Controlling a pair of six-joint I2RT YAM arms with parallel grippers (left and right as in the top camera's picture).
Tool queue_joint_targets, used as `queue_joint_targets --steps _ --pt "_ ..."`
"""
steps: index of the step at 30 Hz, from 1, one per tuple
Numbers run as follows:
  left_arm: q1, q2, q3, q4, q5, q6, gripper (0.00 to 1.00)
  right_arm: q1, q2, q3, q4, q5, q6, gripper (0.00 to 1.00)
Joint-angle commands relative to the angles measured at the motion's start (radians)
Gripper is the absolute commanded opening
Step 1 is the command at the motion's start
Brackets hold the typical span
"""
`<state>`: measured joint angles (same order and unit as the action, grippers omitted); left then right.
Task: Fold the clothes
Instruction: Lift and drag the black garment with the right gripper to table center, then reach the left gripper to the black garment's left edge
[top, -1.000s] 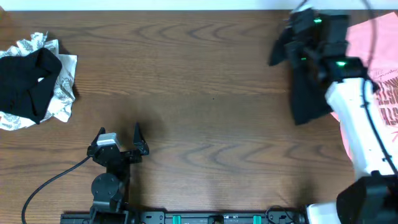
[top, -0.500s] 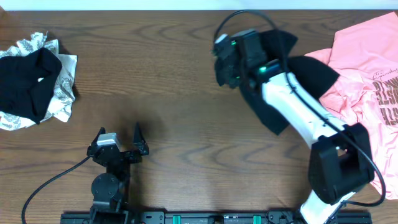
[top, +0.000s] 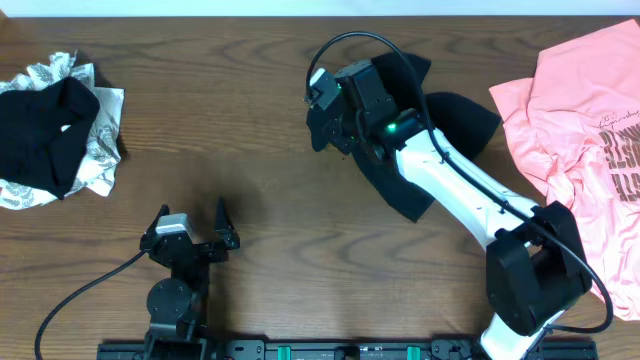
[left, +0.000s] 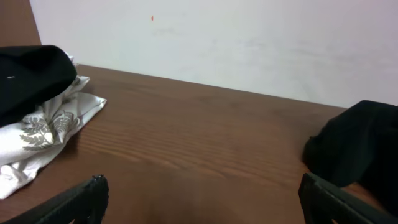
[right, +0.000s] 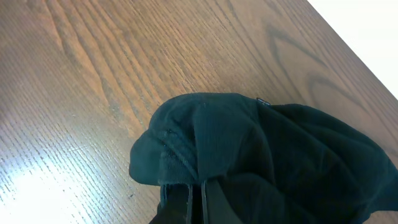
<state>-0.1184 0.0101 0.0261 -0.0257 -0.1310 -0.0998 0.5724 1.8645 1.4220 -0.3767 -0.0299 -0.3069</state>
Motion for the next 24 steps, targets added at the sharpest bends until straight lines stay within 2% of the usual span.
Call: queue_joint_targets --steps 1,5,9,13,17,19,24 --pt "0.005 -0.005 -0.022 -0.034 -0.011 0.013 0.98 0.005 -0.001 0.016 0.004 -0.005 0.023 0.01" --pt "0.005 -0.005 -0.022 -0.003 -0.01 0.013 0.98 0.005 -0.001 0.016 0.003 -0.005 0.035 0.01" --pt "0.004 -0.004 -0.014 0.065 0.196 0.016 0.98 0.005 -0.001 0.016 0.003 -0.005 0.049 0.01" --pt "0.004 0.06 0.037 -0.033 0.324 -0.007 0.98 0.005 -0.001 0.016 0.011 -0.005 0.049 0.01" --pt "0.004 0.227 0.131 -0.153 0.378 -0.008 0.98 0.005 -0.001 0.016 0.02 -0.005 0.049 0.01" --pt "-0.002 0.333 0.18 -0.149 0.394 0.002 0.98 0.005 -0.001 0.016 0.026 -0.005 0.049 0.01" --pt "-0.077 0.607 0.326 -0.115 0.404 0.121 0.98 0.005 -0.001 0.016 0.034 -0.005 0.085 0.01"
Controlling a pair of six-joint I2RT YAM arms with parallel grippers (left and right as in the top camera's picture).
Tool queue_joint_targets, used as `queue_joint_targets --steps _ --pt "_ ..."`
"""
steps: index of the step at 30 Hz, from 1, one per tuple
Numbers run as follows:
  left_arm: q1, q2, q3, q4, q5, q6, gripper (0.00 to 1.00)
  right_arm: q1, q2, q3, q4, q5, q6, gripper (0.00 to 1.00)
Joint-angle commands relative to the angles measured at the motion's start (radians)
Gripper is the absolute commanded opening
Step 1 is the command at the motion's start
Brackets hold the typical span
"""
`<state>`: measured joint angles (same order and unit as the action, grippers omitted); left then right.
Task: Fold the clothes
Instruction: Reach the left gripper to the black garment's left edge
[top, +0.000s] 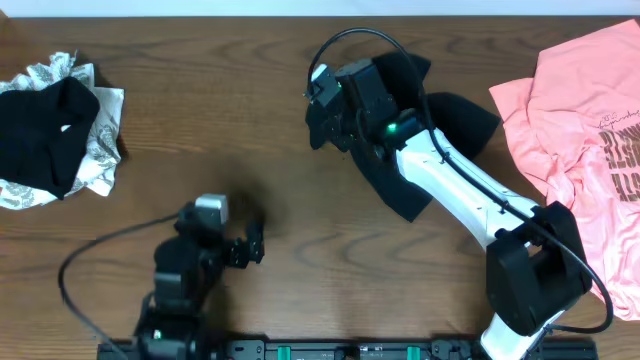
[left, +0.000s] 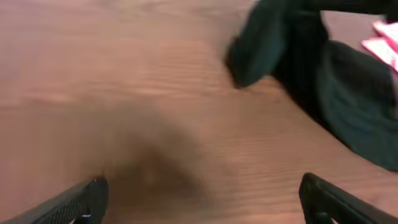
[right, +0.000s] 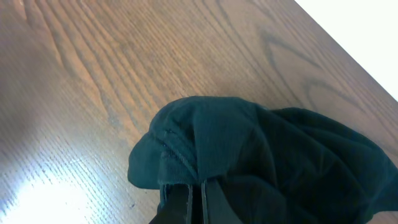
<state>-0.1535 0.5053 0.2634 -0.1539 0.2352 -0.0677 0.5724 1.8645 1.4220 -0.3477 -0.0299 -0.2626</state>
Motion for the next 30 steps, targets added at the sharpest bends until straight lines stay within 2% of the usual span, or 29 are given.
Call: queue_joint_targets --steps 1,6,9,11,13,19,24,28,30 --pt "-0.066 0.171 0.119 0.018 0.034 0.118 0.98 0.005 -0.001 0.016 0.005 -0.005 0.048 0.01" --pt "-0.227 0.463 0.238 0.061 -0.091 0.192 0.98 0.005 -0.001 0.016 0.008 -0.005 0.05 0.01" --pt "-0.327 0.613 0.256 0.148 -0.158 0.257 0.98 0.005 -0.001 0.016 0.015 -0.005 0.05 0.01" --pt "-0.377 0.696 0.256 0.227 -0.161 0.318 0.98 0.005 -0.001 0.016 0.019 -0.005 0.05 0.01" --pt "-0.41 0.768 0.256 0.3 -0.161 0.329 0.98 0.005 -0.001 0.016 0.019 -0.005 0.05 0.01" --pt "-0.419 0.861 0.256 0.472 -0.178 0.329 0.98 0.005 -0.001 0.016 0.015 -0.005 0.05 0.01" --pt "-0.418 0.921 0.256 0.562 -0.34 0.314 0.98 0.005 -0.001 0.016 0.015 -0.005 0.068 0.01" --pt "-0.417 1.012 0.256 0.644 -0.342 0.313 0.98 0.004 -0.001 0.016 0.018 -0.005 0.068 0.01" --pt "-0.402 1.067 0.256 0.708 -0.342 0.274 0.98 0.004 -0.001 0.016 0.017 -0.005 0.068 0.01"
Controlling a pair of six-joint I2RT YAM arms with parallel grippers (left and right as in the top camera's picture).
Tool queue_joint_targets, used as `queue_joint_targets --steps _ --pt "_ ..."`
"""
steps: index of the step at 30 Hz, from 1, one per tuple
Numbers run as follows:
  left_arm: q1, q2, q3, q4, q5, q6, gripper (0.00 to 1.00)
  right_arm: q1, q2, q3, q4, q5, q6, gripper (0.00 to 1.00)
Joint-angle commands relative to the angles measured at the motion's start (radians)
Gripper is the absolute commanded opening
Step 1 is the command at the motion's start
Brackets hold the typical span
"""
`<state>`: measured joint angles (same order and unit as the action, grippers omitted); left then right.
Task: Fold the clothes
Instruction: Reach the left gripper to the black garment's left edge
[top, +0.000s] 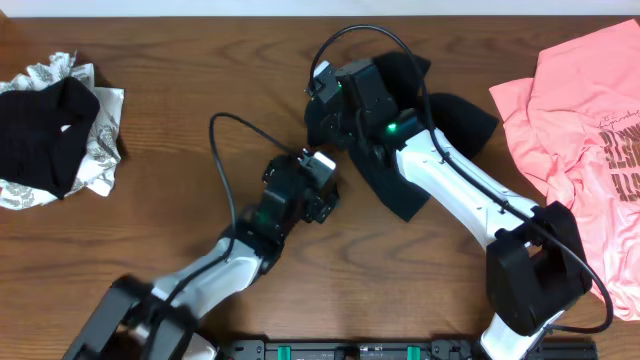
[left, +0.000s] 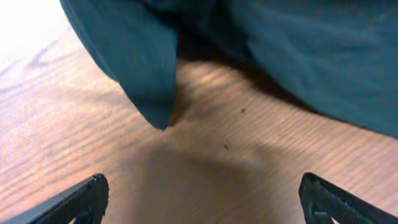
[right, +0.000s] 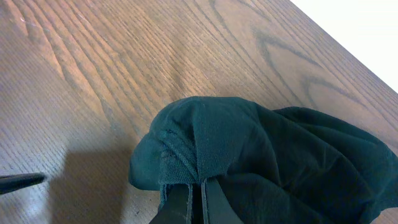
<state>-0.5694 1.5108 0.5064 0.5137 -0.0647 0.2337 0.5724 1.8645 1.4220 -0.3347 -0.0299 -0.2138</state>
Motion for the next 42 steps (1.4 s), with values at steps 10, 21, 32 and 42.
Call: queue_joint_targets --steps 10,21,32,42 --pt "0.115 0.229 0.013 0.304 -0.022 -0.168 0.98 0.004 -0.001 0.016 0.003 -0.005 0.019 0.01" --pt "0.126 0.274 0.013 0.383 0.012 -0.168 0.94 0.004 -0.001 0.016 0.008 -0.005 0.019 0.01" --pt "0.127 0.317 0.037 0.407 0.033 -0.169 0.91 0.004 -0.001 0.016 0.01 -0.005 0.019 0.01" --pt "0.127 0.388 0.15 0.409 0.035 -0.169 0.91 0.004 -0.001 0.016 0.01 -0.005 0.019 0.01"
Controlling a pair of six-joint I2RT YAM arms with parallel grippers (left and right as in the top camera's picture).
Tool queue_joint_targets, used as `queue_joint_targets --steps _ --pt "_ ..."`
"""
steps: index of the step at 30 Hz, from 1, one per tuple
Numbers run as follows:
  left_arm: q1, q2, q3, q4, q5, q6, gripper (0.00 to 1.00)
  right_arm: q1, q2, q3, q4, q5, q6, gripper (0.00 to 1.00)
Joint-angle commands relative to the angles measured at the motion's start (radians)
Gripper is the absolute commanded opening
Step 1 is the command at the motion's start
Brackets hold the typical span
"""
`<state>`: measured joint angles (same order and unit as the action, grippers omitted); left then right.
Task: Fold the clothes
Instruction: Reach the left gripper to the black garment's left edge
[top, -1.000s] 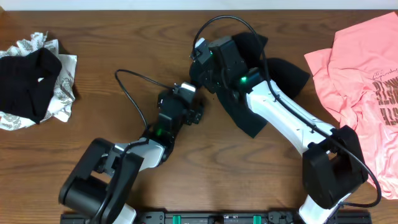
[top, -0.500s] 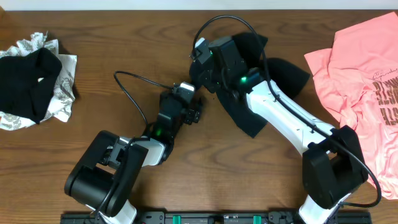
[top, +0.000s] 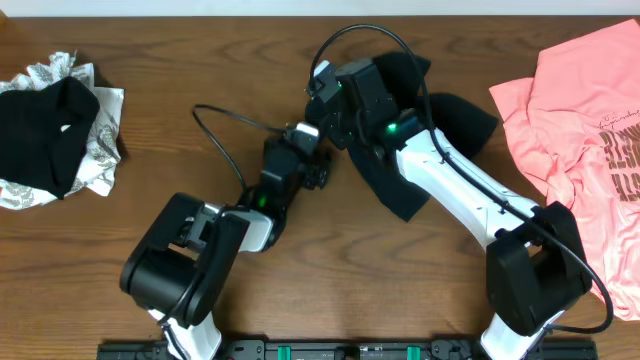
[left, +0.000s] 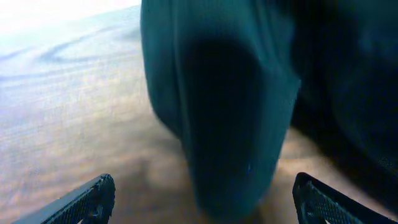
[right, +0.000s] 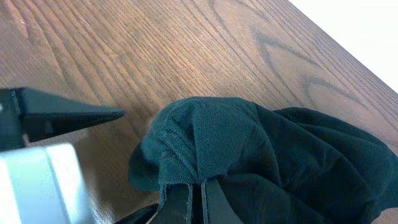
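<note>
A dark teal garment (top: 440, 115) lies bunched at the table's middle back, partly under my right arm. My right gripper (top: 326, 112) is shut on a pinched fold of the garment's left edge (right: 205, 143) and holds it just above the wood. My left gripper (top: 316, 165) is open and sits right at that edge. In the left wrist view the hanging teal fold (left: 224, 112) fills the space ahead, between the two spread fingertips (left: 93, 198). One left finger (right: 68, 114) shows in the right wrist view beside the fold.
A pink printed shirt (top: 585, 120) is spread at the right edge. A heap of black and white-patterned clothes (top: 55, 125) lies at the far left. The brown wooden table (top: 200, 70) shows bare between them. The left arm's cable (top: 215, 115) loops over the table.
My left gripper has moved further up toward the back, from just below the garment's left edge to right against the held fold, still open. The right gripper has kept its hold in place.
My right gripper held the teal fold throughout, barely shifting. My left gripper was first open near the front left of the table, then a little further right, then close under the garment's left edge, and now sits at the fold with its fingers spread.
</note>
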<state>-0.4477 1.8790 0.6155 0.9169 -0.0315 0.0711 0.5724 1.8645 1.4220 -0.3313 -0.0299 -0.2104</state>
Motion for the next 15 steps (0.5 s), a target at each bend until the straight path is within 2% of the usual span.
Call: queue_joint_targets --steps 1,10,12,15 --pt "0.005 0.026 0.047 0.006 0.002 -0.006 0.91 0.004 -0.002 0.016 0.006 -0.005 0.016 0.01" --pt "0.006 0.104 0.084 0.01 0.001 -0.005 0.9 0.004 -0.001 0.016 0.006 -0.005 0.016 0.01" --pt "0.006 0.112 0.094 0.01 0.001 -0.005 0.83 0.004 -0.001 0.016 0.006 -0.005 0.016 0.01" --pt "0.014 0.114 0.104 0.011 -0.006 -0.005 0.64 0.004 -0.001 0.016 0.003 -0.005 0.016 0.01"
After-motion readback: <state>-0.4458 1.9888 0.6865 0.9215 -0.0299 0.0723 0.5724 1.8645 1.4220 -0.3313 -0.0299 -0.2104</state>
